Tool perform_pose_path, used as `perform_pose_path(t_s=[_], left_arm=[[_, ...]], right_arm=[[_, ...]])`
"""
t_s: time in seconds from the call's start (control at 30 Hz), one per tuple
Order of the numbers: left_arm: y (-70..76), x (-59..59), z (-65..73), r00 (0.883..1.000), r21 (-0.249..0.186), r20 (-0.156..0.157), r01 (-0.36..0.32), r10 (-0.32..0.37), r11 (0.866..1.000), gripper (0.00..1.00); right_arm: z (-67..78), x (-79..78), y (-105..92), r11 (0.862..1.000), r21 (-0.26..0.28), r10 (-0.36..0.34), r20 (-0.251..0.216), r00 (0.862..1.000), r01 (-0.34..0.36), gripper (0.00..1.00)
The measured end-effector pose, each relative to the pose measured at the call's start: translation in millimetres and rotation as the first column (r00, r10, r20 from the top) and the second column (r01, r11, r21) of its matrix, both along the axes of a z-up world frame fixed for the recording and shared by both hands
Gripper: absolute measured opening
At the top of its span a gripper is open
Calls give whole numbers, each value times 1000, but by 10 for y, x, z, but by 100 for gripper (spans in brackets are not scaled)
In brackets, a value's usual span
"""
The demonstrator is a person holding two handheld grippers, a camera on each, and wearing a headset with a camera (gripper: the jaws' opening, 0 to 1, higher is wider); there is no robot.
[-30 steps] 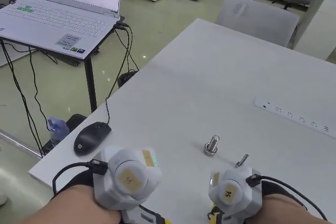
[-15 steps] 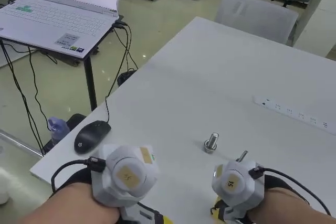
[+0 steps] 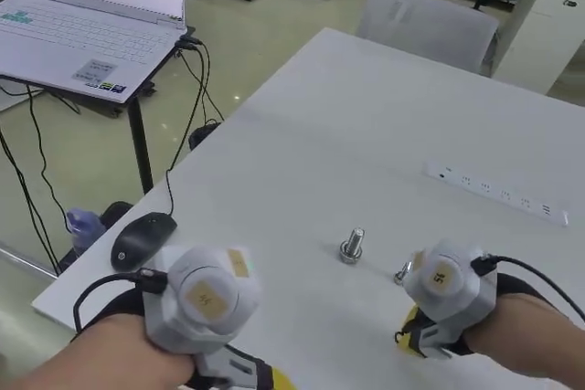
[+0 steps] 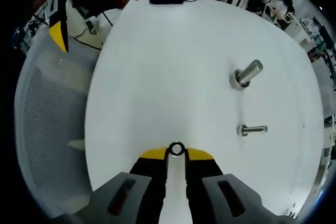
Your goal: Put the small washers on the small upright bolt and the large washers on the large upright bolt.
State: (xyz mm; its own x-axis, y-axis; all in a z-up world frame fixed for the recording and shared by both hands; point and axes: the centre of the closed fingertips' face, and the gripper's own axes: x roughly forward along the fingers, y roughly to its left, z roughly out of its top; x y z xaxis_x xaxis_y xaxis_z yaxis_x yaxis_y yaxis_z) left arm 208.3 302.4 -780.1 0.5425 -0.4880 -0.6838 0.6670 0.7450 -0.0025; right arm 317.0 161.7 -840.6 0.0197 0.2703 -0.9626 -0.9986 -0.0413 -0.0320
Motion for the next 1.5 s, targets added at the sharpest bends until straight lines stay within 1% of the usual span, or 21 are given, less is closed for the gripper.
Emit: perform_pose_path(t_s=[0.1, 0.13, 0.23, 0.3, 0.43, 0.53, 0.6, 0.7, 0.83, 0.9, 0.93, 1.2, 1.43, 1.5], left_arm=[[-23, 9, 5, 1000, -11, 0, 2, -2, 1000, 74], [-24, 10, 5, 1000, -11, 0, 2, -2, 1000, 74], [-29, 25, 9, 1000, -9, 1, 3, -3, 1000, 74], [-29, 32, 16, 1000, -10, 1, 1, -1, 1000, 75], [-20, 45, 2, 1000, -8, -3, -4, 4, 1000, 75], [-34, 46, 3, 1000, -17, -3, -6, 6, 1000, 77], [-31, 48, -5, 1000, -10, -3, -7, 7, 1000, 77], [-39, 42, -16, 1000, -14, -8, -9, 9, 1000, 78], [-48, 44, -31, 1000, -13, -13, -12, 12, 1000, 80], [-51, 51, -33, 1000, -16, -13, -15, 15, 1000, 81], [-59, 49, -35, 1000, -18, -18, -15, 14, 1000, 82], [-55, 96, -46, 1000, -18, -21, -19, 18, 1000, 83], [-74, 112, -54, 999, -26, -30, -14, 13, 1000, 86], [-77, 106, -64, 999, -26, -36, -9, 8, 1000, 87]], right_arm=[[76, 131, -55, 1000, -1, -16, 13, 1000, 16, 13], [88, 149, -63, 1000, 0, -20, 14, 1000, 20, 13], [164, 270, -113, 999, 5, -44, 21, 999, 44, 13], [194, 343, -147, 999, -1, -43, 31, 999, 43, 13], [256, 460, -170, 998, -3, -57, 38, 998, 57, 13], [286, 526, -166, 998, -3, -64, 37, 997, 64, 13], [304, 578, -160, 998, -5, -65, 40, 997, 65, 13], [351, 676, -112, 998, 3, -66, 49, 997, 66, 13], [402, 765, -38, 998, 9, -69, 51, 996, 68, 13], [410, 799, -11, 998, 11, -66, 56, 996, 65, 13], [418, 817, 6, 998, 11, -64, 59, 996, 64, 13], [446, 863, 128, 999, 16, -51, 64, 997, 50, 13], [395, 867, 201, 1000, 9, -31, 57, 998, 30, 13], [368, 877, 219, 1000, 4, -26, 49, 998, 26, 13]])
